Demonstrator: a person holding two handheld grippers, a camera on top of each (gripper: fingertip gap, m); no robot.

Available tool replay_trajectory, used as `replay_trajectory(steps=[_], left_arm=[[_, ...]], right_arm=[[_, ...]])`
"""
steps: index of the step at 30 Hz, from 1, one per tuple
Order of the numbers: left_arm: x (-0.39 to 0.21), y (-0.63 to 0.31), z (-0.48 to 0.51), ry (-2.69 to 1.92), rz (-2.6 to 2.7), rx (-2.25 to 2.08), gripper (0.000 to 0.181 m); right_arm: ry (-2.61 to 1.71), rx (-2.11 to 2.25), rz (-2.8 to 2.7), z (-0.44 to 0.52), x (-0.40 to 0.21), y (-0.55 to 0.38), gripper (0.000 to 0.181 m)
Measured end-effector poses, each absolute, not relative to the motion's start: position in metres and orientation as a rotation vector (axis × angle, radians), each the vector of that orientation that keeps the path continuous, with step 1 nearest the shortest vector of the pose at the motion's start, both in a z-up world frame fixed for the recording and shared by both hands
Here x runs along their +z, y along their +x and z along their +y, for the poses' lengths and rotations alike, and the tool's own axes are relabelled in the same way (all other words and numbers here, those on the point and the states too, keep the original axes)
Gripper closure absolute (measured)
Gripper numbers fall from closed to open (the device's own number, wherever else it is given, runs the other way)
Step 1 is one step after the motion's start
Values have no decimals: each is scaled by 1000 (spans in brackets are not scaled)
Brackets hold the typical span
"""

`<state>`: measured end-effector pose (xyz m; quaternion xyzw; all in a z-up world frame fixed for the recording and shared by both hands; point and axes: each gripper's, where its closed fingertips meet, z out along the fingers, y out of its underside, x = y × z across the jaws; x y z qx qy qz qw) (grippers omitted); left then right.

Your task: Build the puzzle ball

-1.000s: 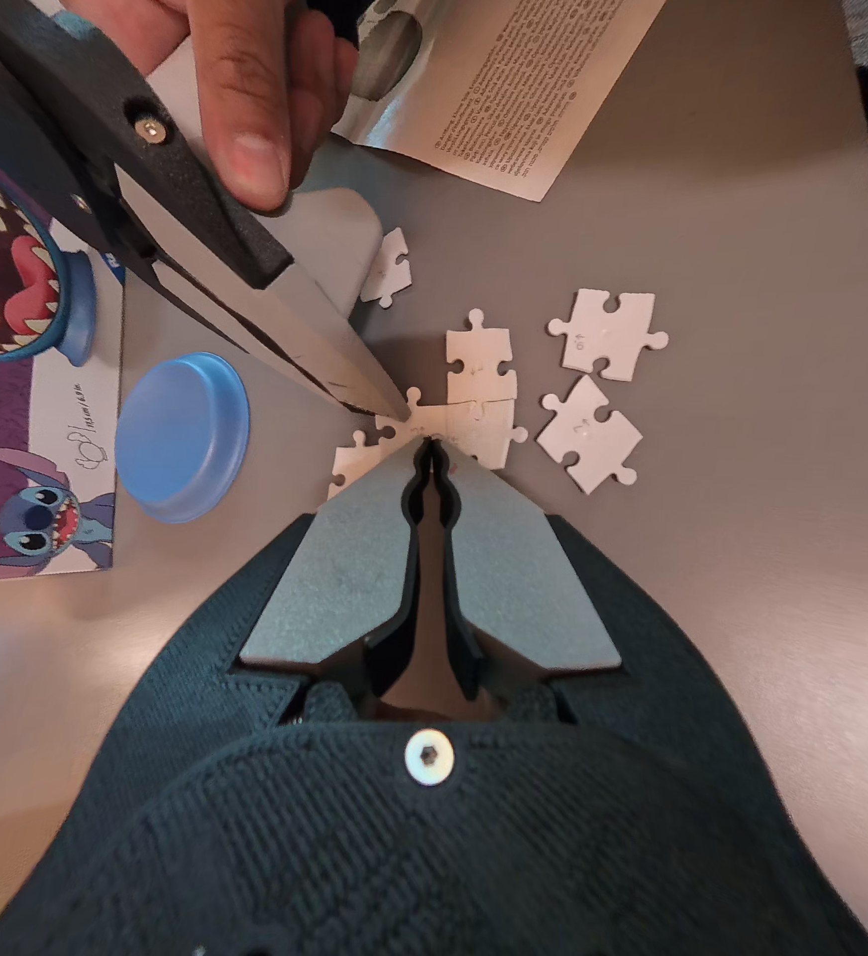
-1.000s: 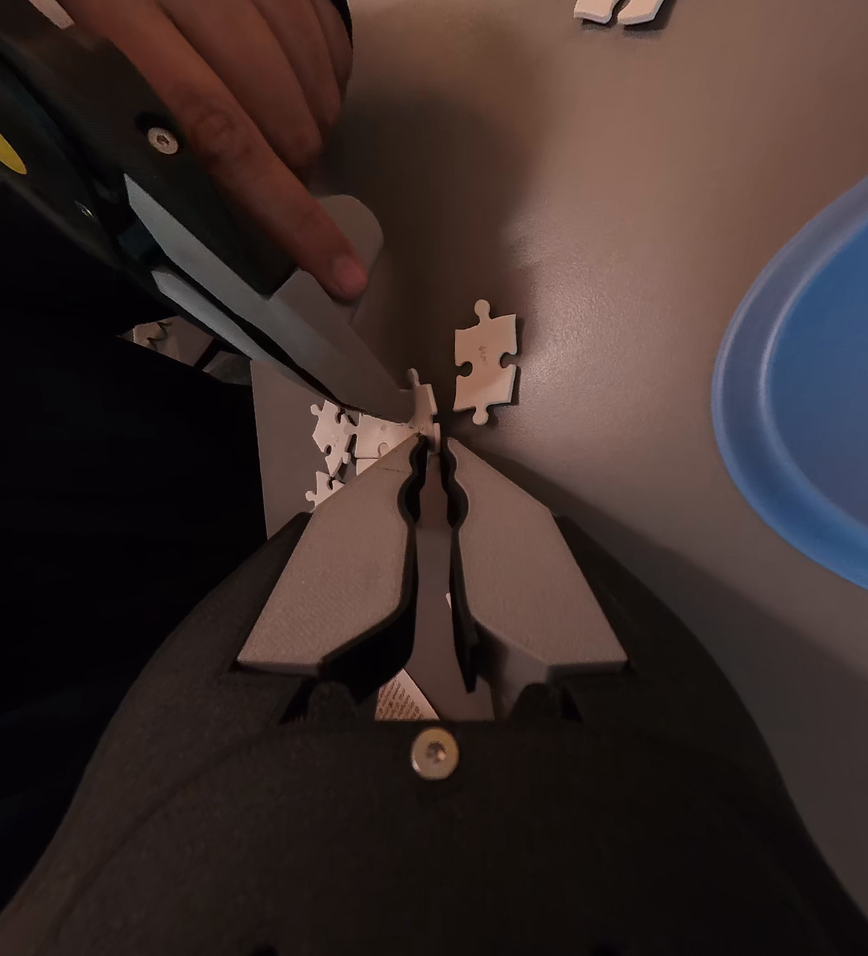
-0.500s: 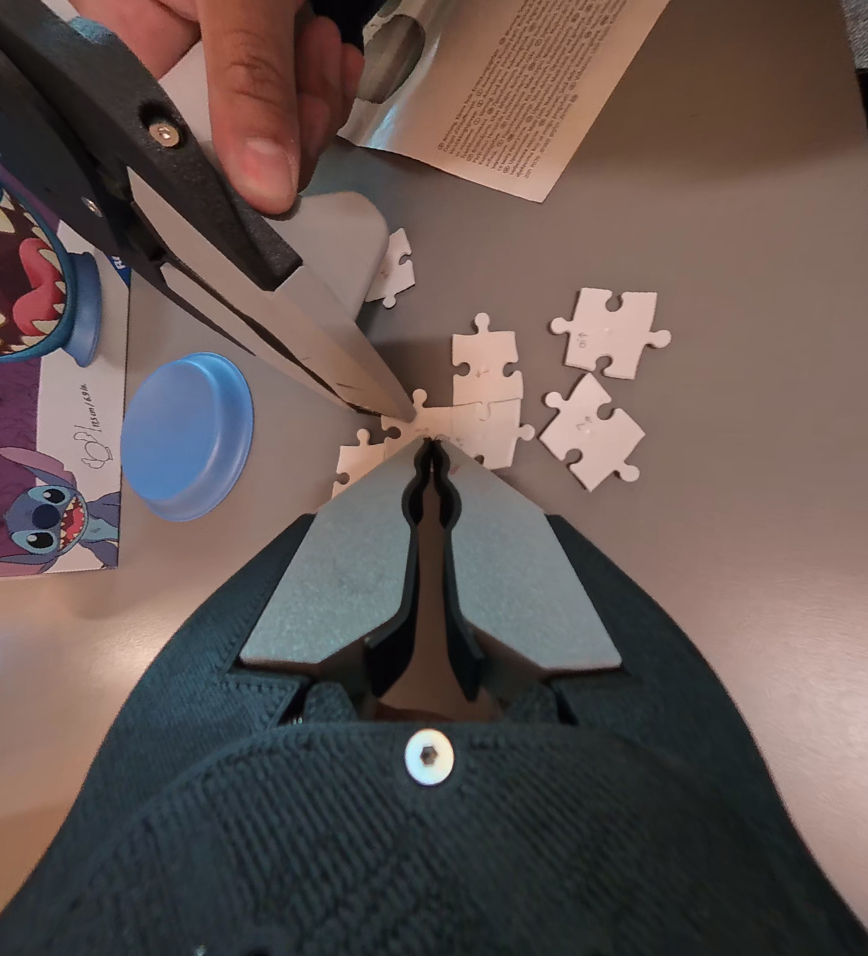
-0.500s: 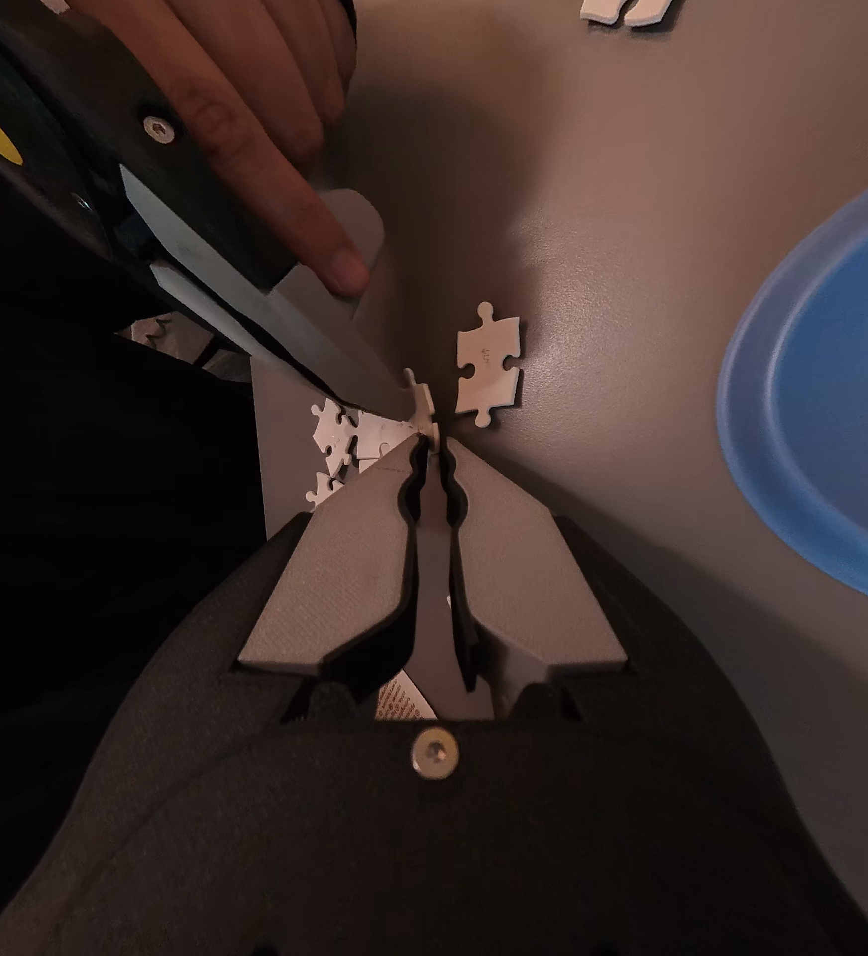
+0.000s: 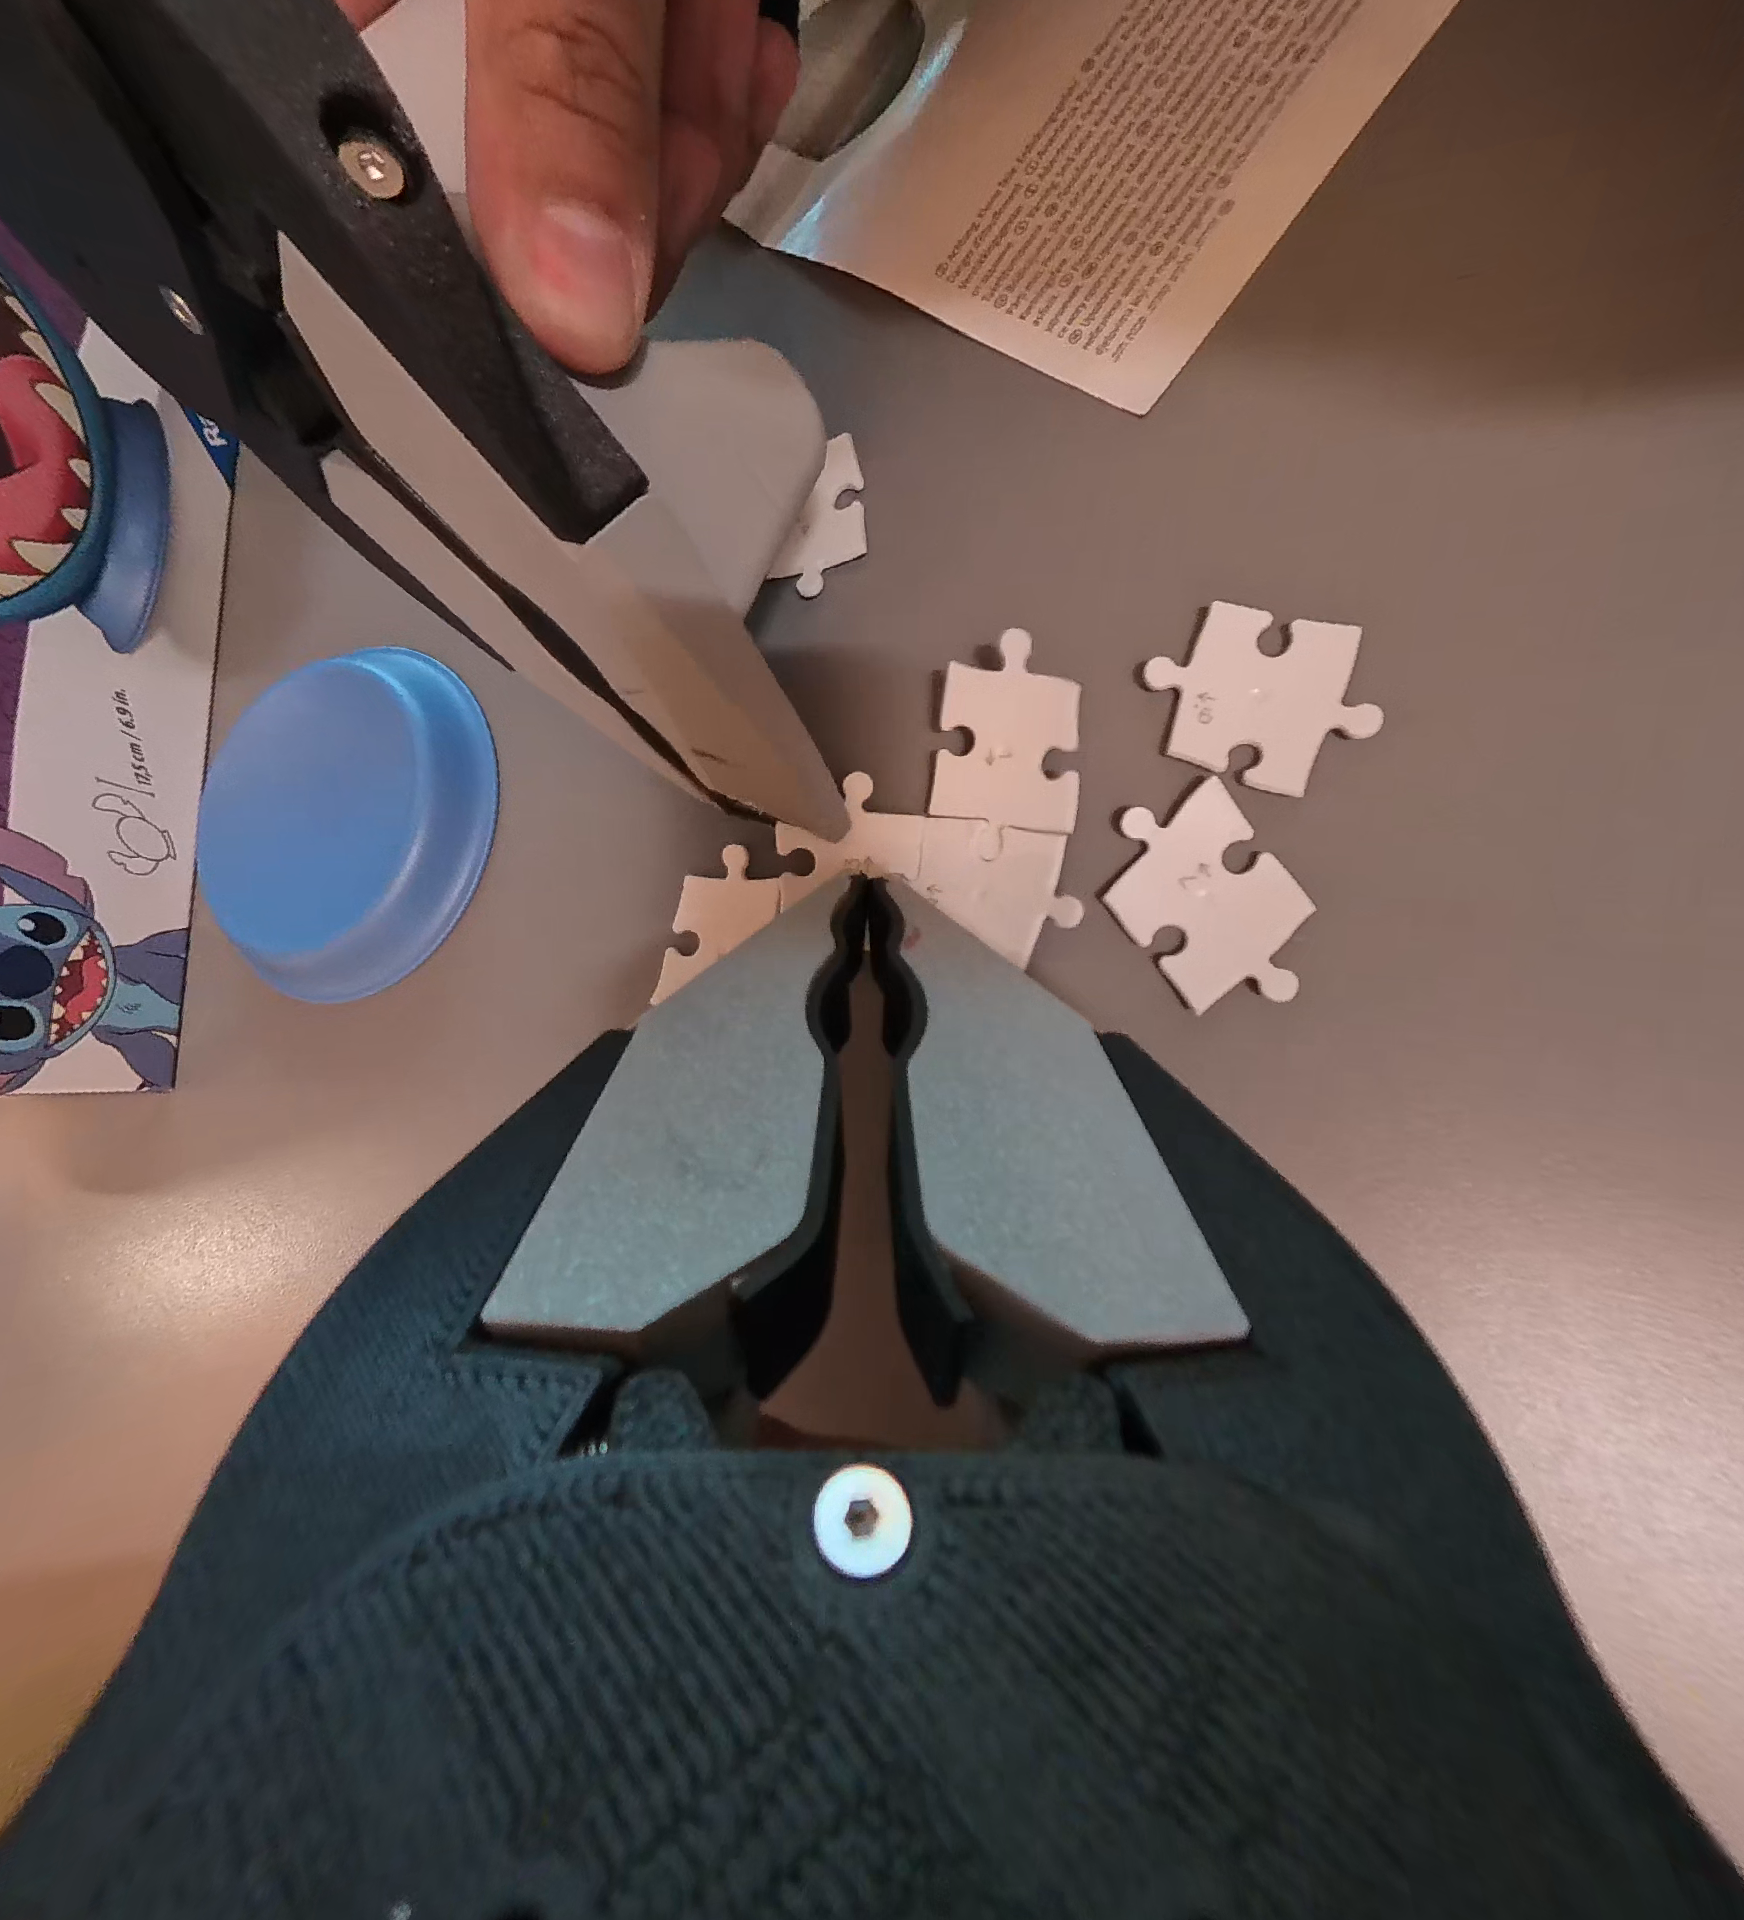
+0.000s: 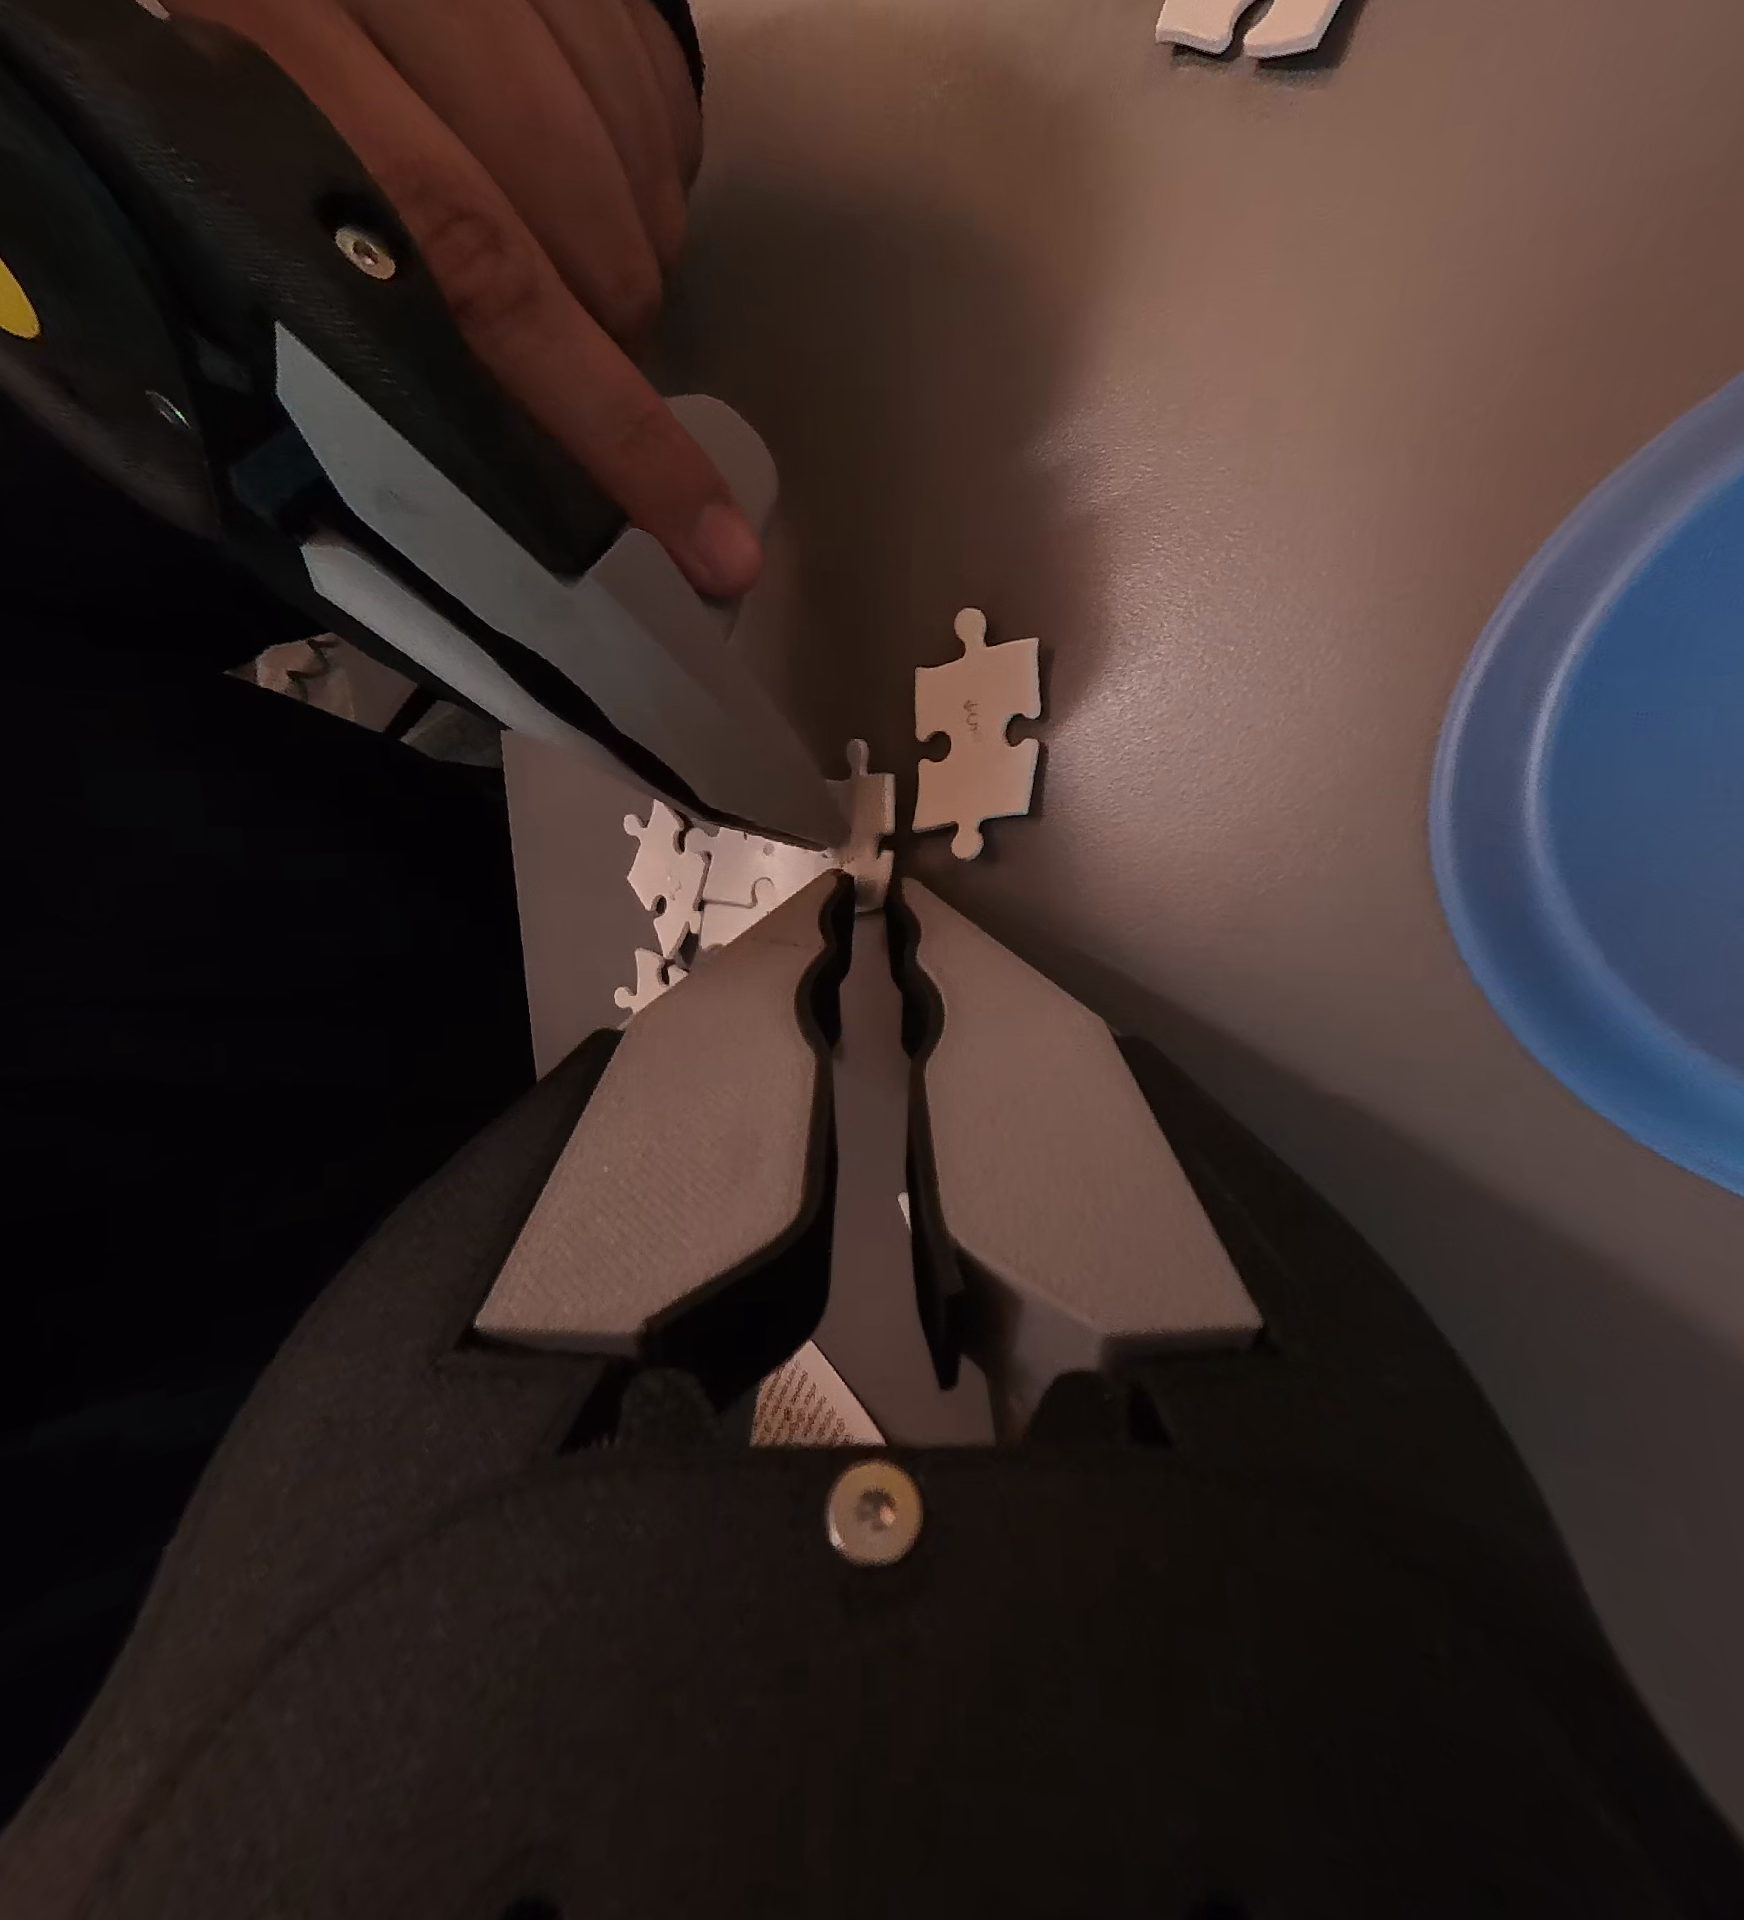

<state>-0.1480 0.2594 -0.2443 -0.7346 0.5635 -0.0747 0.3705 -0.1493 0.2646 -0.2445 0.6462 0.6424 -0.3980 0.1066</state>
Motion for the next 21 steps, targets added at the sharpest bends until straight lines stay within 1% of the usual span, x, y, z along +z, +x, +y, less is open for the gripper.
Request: replay_trajectory(steps=[4,8,14,21], left_arm=[[-245,-146,259,-1877,1451,-192,181],[-245,-146,259,-1870,1457,-184,181],[-245,-146,259,-1868,1457,-180,181],[-245,-146,259,-1863,1454,-193,181]], right_arm=[[1918,-1125,1947,268,-244,-147,177],[1939,-1129,1989,274,-239,-146,181],[1892,-1269,2012,267,-219,-153,181],[1889,-1117,2070,259,-243,-150,181]])
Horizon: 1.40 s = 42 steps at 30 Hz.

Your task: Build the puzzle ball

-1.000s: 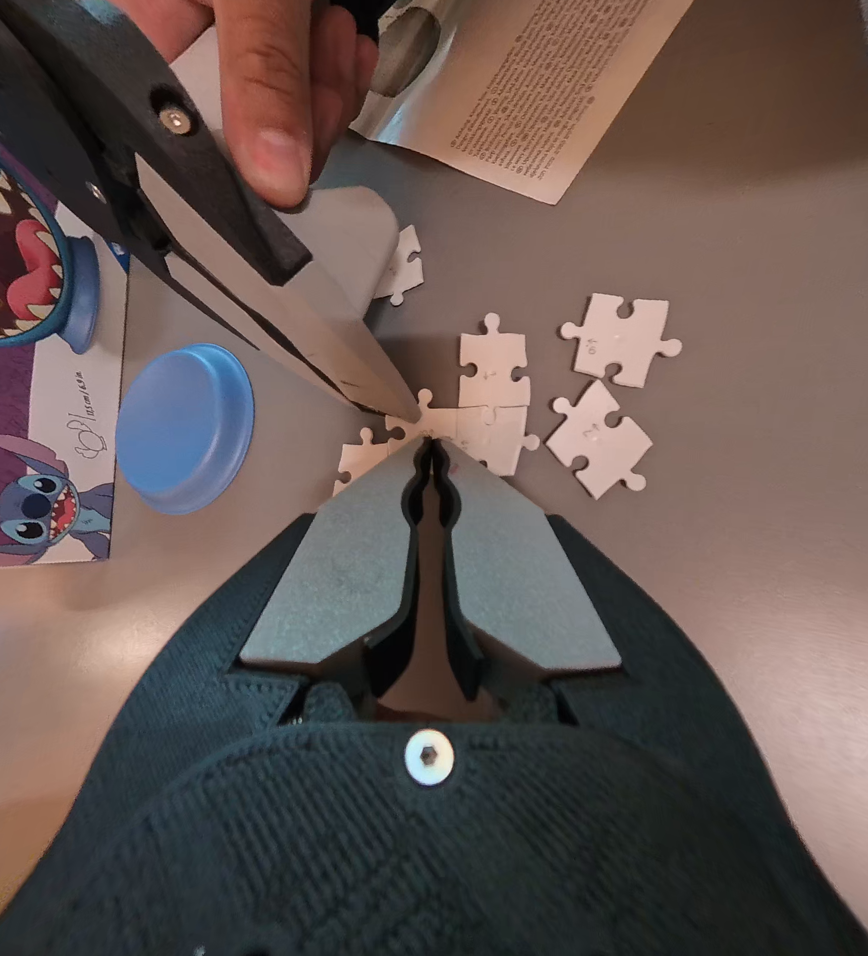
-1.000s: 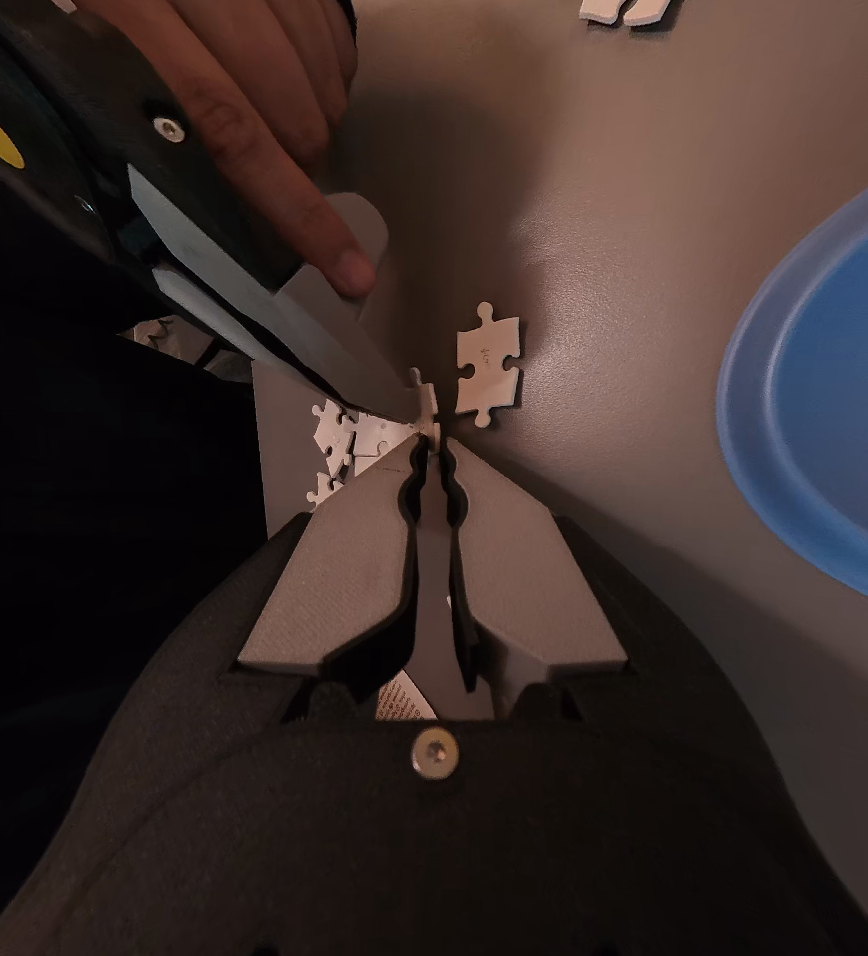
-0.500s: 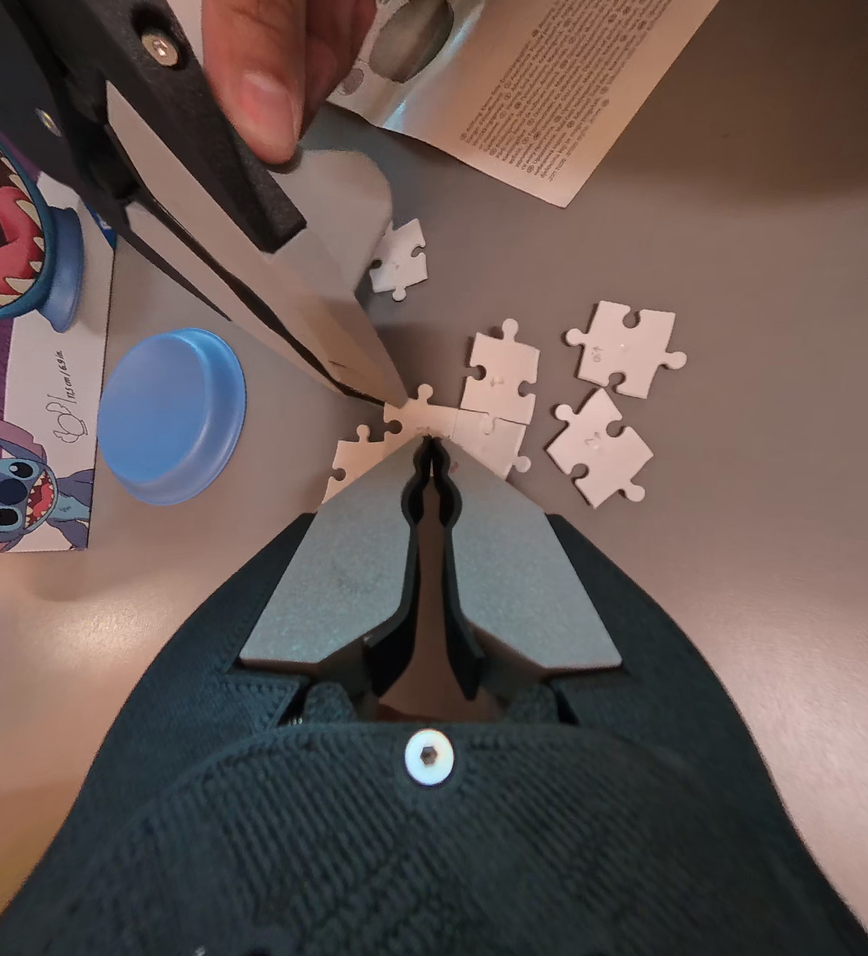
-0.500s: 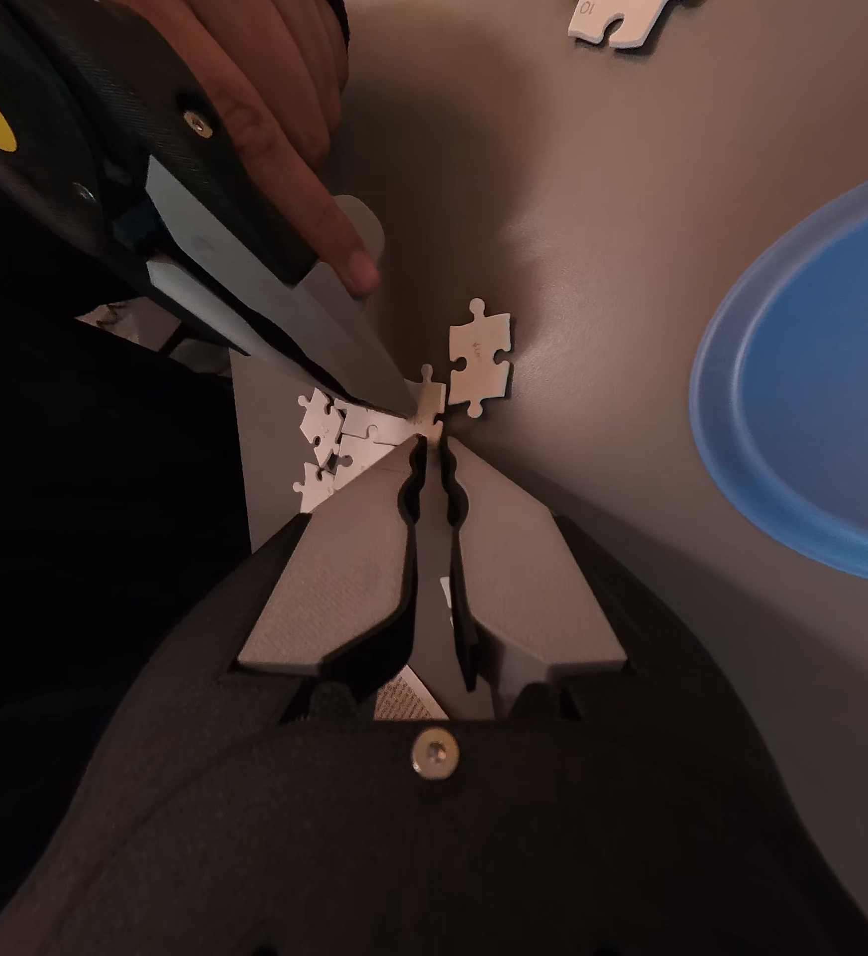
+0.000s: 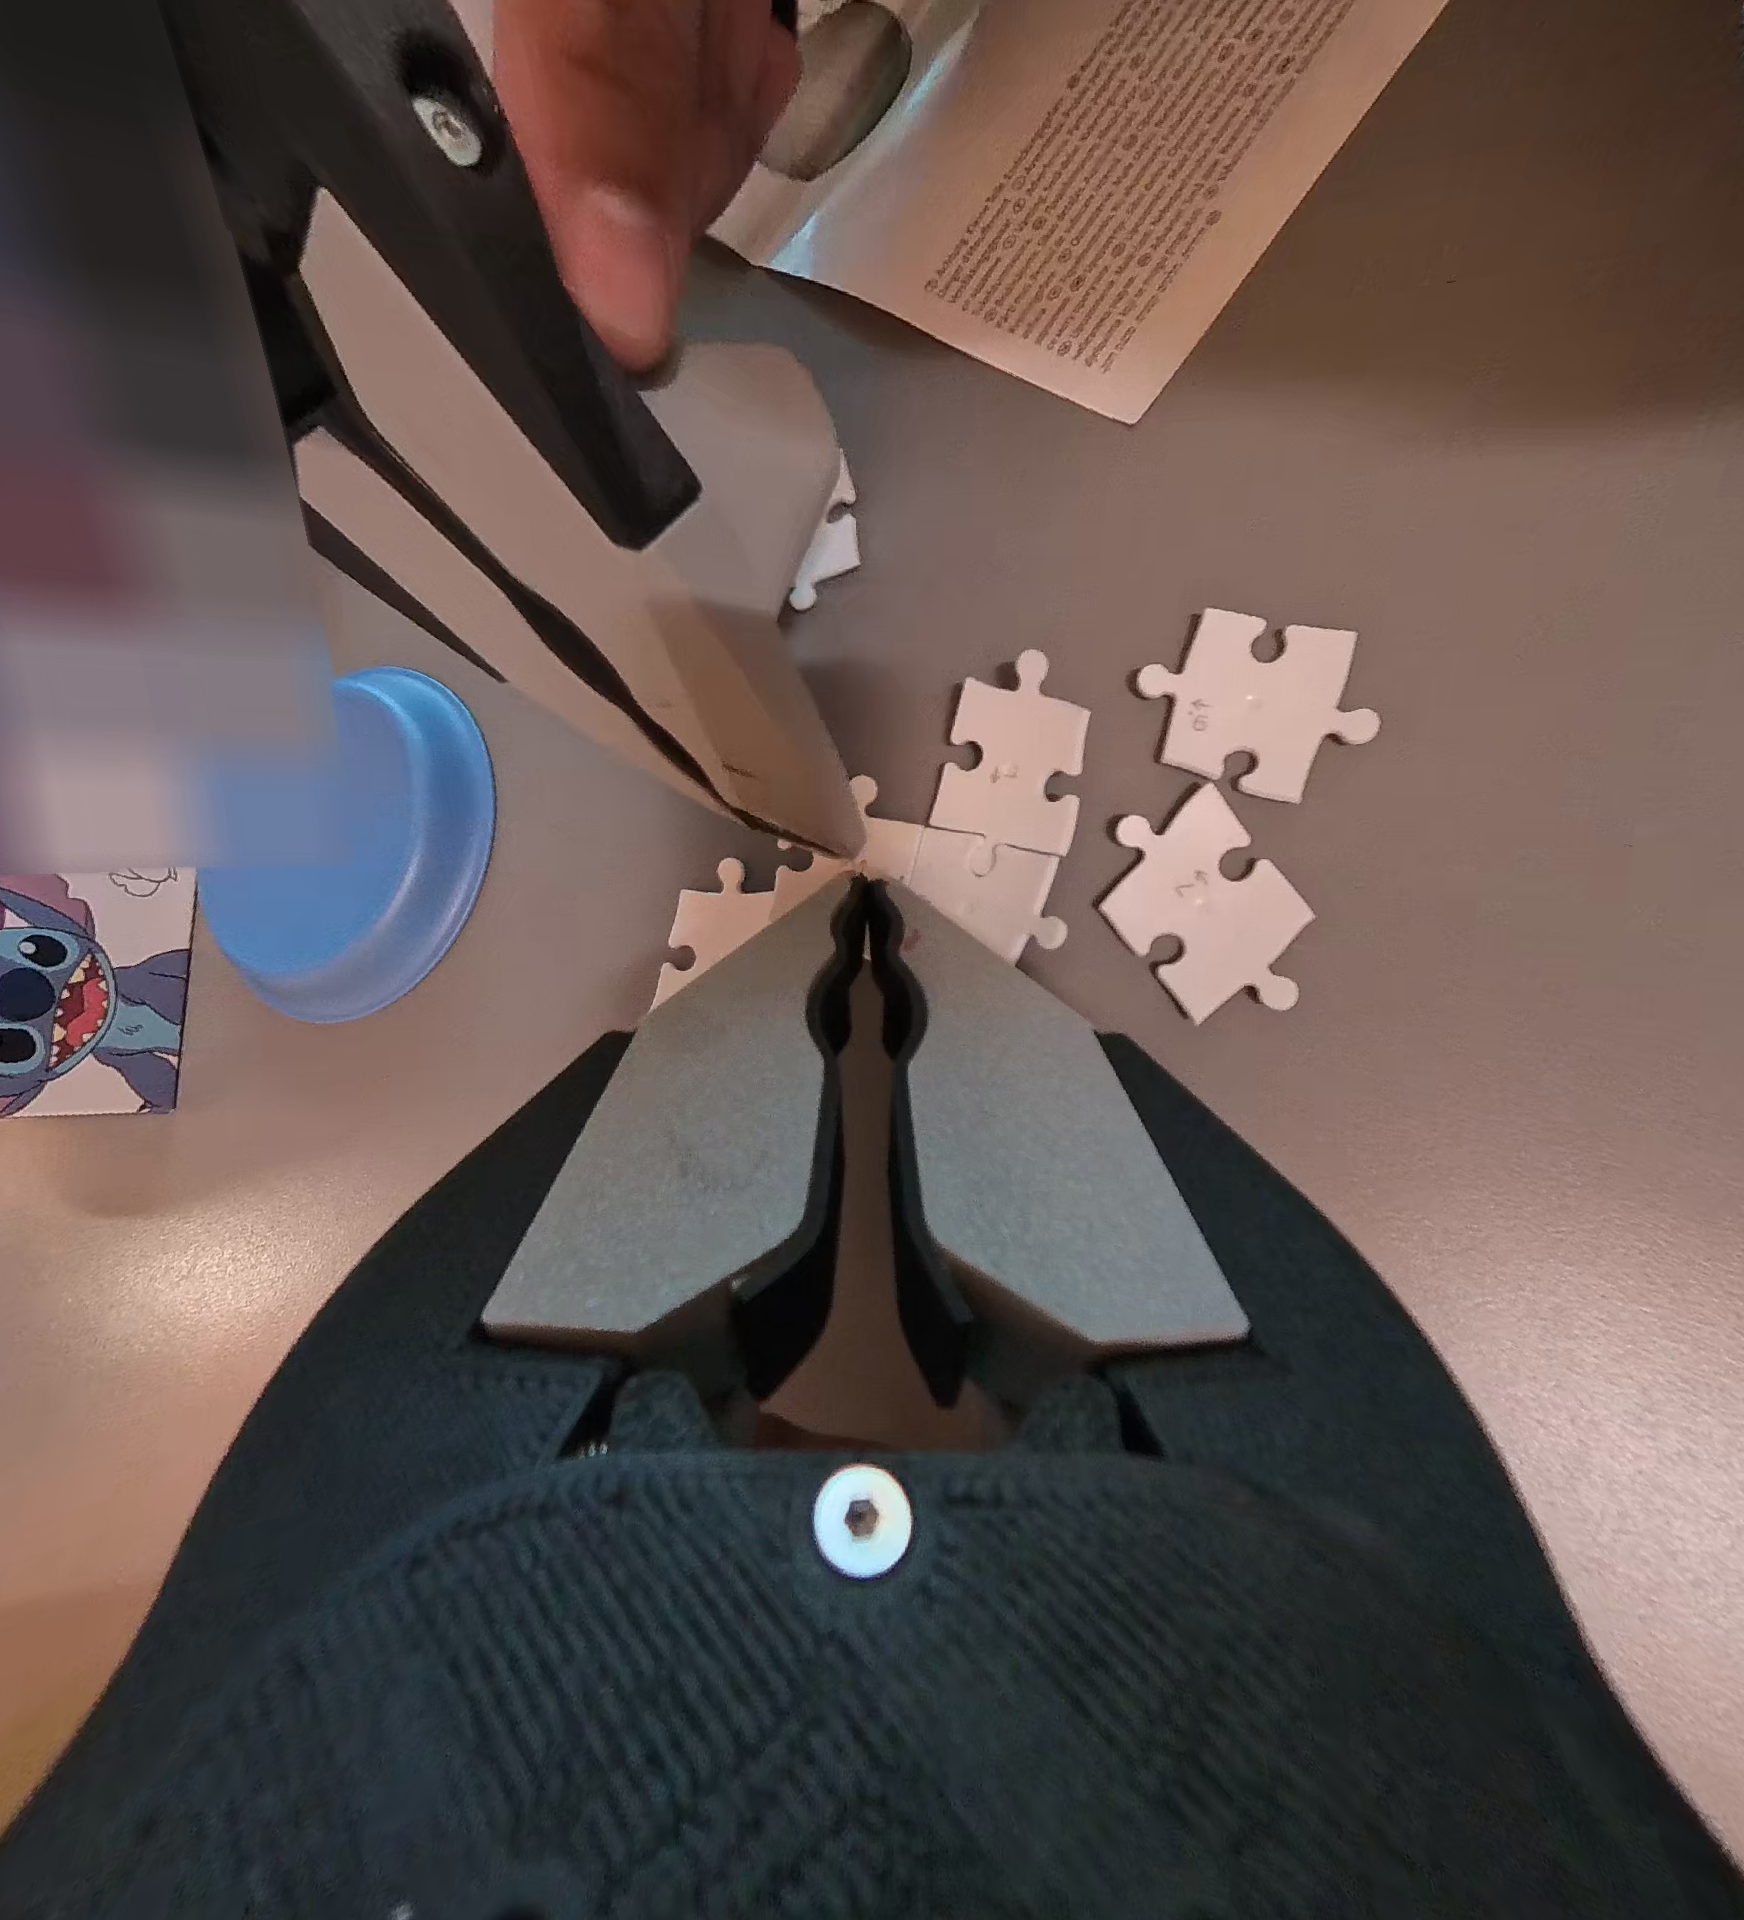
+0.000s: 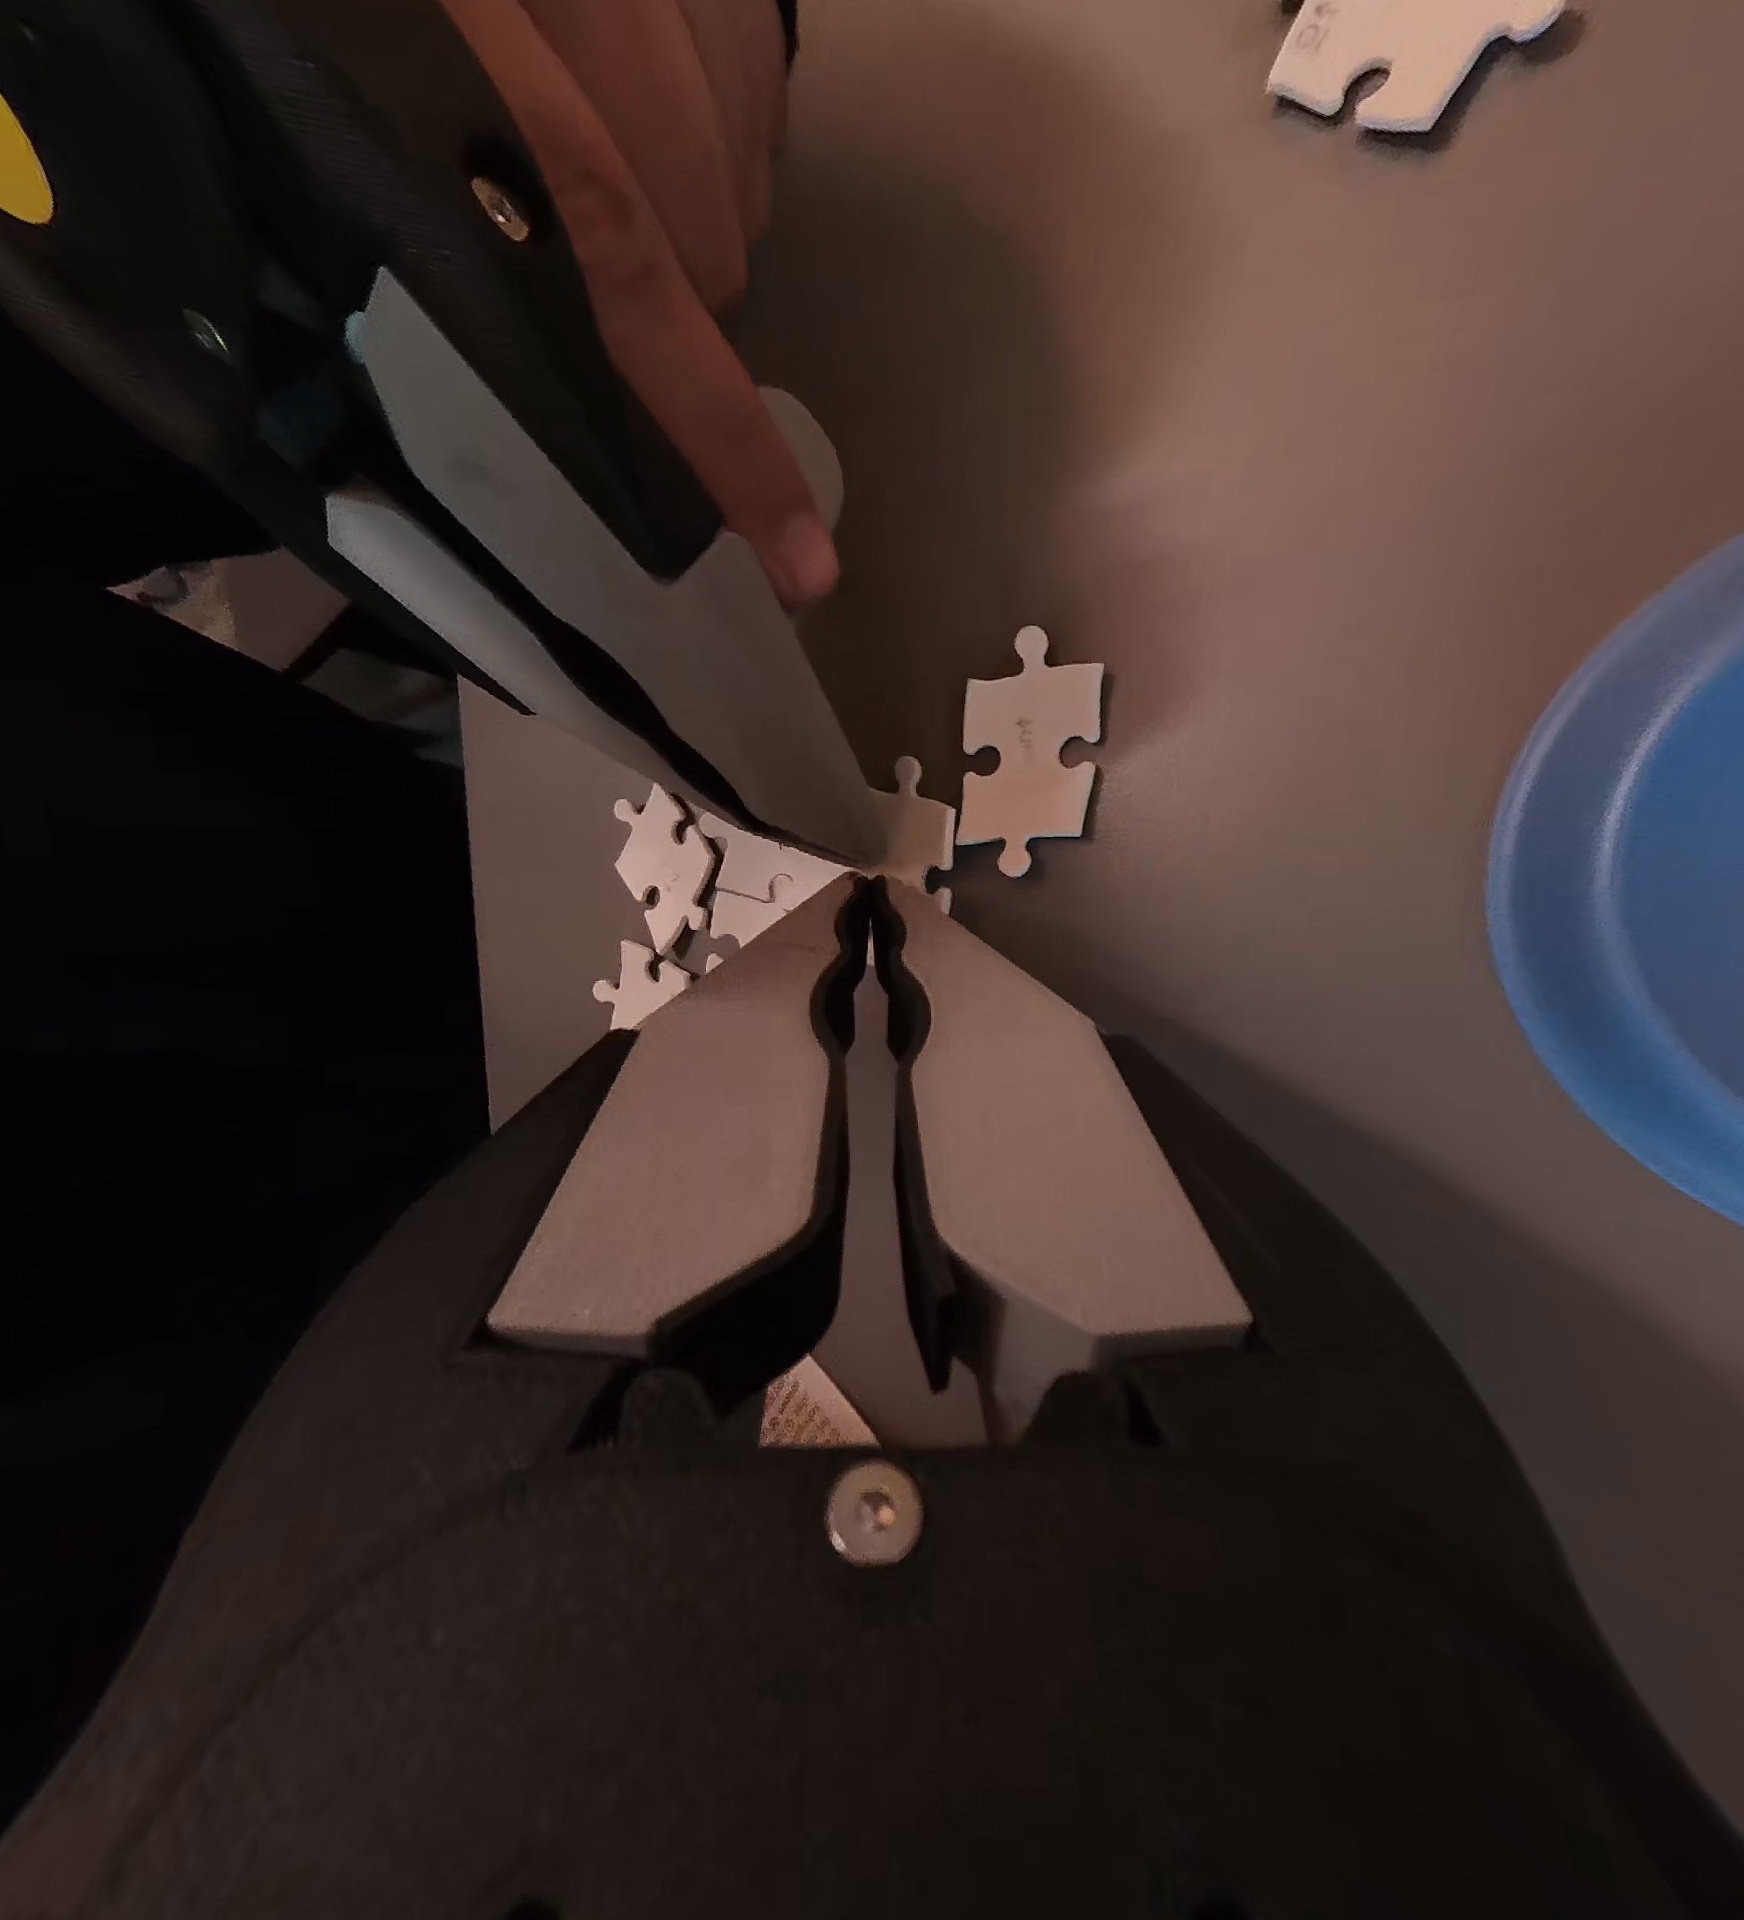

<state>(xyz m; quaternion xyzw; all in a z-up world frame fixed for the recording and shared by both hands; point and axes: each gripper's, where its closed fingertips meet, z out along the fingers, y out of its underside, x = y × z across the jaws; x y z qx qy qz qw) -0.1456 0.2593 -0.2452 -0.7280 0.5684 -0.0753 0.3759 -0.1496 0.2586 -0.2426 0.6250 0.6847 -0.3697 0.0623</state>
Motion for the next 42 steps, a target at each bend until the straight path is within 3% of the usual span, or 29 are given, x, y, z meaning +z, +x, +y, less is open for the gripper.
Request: replay_trajectory(steps=[32,42], left_arm=[[-245,-149,260,-1865,1450,-197,181],[-244,-149,257,-1866,1456,-215,181]], right_arm=[[1837,-1108,2146,242,-245,-152,181],[1913,-890,2374,243,-247,-150,181]])
